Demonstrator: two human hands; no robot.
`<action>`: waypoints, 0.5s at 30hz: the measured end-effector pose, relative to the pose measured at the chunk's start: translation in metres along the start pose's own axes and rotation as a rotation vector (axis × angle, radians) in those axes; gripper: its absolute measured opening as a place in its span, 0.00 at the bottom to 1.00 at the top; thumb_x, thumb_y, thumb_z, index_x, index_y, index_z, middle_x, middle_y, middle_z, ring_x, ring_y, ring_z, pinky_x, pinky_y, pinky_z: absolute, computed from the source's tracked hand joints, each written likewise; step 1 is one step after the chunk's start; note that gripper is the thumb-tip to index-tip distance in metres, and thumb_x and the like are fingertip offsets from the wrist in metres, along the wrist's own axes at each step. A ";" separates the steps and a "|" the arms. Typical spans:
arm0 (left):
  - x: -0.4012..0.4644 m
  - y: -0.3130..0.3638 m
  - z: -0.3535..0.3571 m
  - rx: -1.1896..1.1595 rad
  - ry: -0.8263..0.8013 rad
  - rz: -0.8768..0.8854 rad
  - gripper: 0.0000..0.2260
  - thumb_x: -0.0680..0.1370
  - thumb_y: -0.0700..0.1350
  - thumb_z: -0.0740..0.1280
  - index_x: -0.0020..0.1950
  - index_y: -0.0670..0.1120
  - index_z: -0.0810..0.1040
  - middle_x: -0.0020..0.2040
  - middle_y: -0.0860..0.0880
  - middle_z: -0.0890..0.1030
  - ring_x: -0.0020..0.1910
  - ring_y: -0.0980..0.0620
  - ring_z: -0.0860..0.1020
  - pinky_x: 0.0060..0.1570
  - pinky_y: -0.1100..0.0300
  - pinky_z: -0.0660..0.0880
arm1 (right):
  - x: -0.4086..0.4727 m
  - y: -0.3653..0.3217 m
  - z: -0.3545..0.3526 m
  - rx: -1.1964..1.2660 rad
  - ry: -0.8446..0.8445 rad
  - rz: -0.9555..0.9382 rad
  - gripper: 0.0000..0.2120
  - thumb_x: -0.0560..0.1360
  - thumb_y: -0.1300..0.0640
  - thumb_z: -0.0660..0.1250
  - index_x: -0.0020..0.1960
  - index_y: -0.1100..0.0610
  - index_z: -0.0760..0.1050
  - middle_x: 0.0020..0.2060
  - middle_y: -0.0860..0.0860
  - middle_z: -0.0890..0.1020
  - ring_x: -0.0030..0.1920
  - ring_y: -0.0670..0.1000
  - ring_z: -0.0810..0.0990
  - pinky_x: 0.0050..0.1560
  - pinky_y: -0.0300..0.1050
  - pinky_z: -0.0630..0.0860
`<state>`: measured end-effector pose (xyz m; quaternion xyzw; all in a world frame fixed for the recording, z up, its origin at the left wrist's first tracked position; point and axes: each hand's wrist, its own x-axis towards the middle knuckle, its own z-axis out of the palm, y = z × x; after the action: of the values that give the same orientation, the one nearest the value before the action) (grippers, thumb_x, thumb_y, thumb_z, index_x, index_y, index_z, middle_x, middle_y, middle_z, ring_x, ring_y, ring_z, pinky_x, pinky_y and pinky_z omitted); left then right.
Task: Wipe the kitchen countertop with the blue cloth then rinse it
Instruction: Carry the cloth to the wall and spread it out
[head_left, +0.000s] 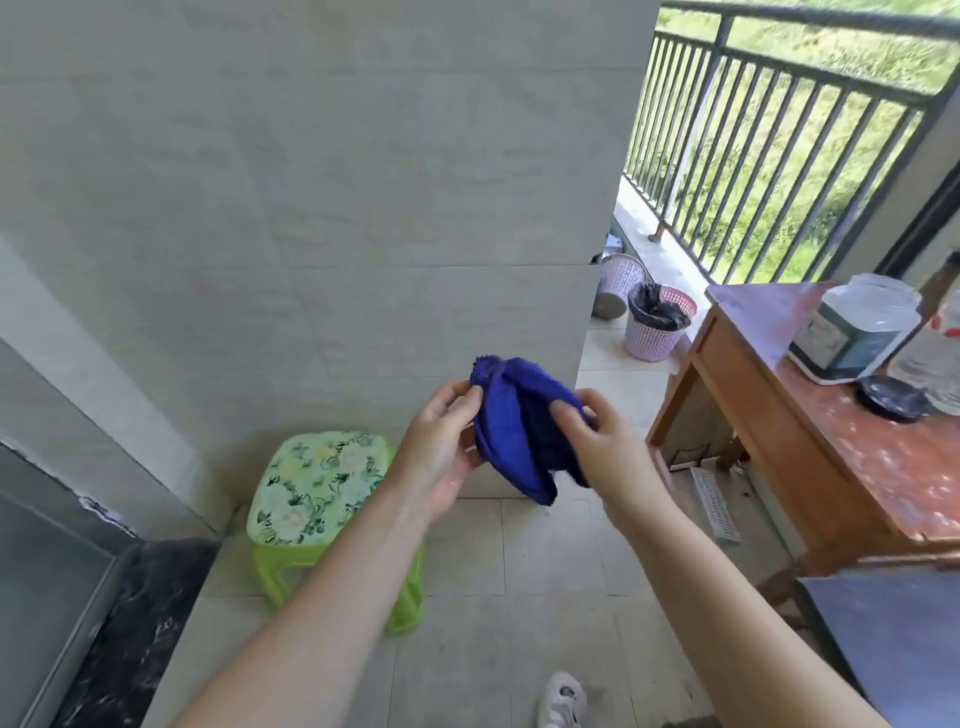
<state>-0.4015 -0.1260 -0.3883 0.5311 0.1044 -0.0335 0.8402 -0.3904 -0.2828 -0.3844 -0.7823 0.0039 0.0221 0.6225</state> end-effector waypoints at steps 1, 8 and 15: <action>0.014 0.005 -0.002 -0.010 0.040 0.013 0.06 0.80 0.42 0.59 0.50 0.45 0.76 0.40 0.48 0.82 0.36 0.53 0.79 0.35 0.62 0.75 | 0.019 0.000 -0.006 0.124 0.025 0.053 0.06 0.77 0.56 0.62 0.45 0.58 0.74 0.41 0.61 0.79 0.38 0.53 0.76 0.36 0.45 0.74; 0.106 0.059 0.010 -0.196 0.098 0.038 0.17 0.78 0.44 0.57 0.61 0.37 0.76 0.58 0.39 0.80 0.58 0.45 0.78 0.60 0.51 0.72 | 0.148 -0.015 -0.040 0.309 0.062 0.099 0.05 0.77 0.55 0.63 0.44 0.55 0.74 0.41 0.53 0.77 0.41 0.49 0.75 0.41 0.46 0.73; 0.178 0.101 0.049 -0.314 0.049 0.087 0.10 0.78 0.45 0.58 0.51 0.41 0.74 0.47 0.43 0.76 0.50 0.45 0.76 0.50 0.55 0.72 | 0.247 -0.015 -0.046 -0.692 -0.286 -0.020 0.12 0.78 0.46 0.59 0.46 0.55 0.73 0.33 0.48 0.73 0.30 0.45 0.68 0.29 0.38 0.62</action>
<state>-0.2045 -0.1165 -0.3165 0.3978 0.1057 0.0324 0.9108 -0.1415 -0.3193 -0.3696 -0.9355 -0.0984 0.1252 0.3154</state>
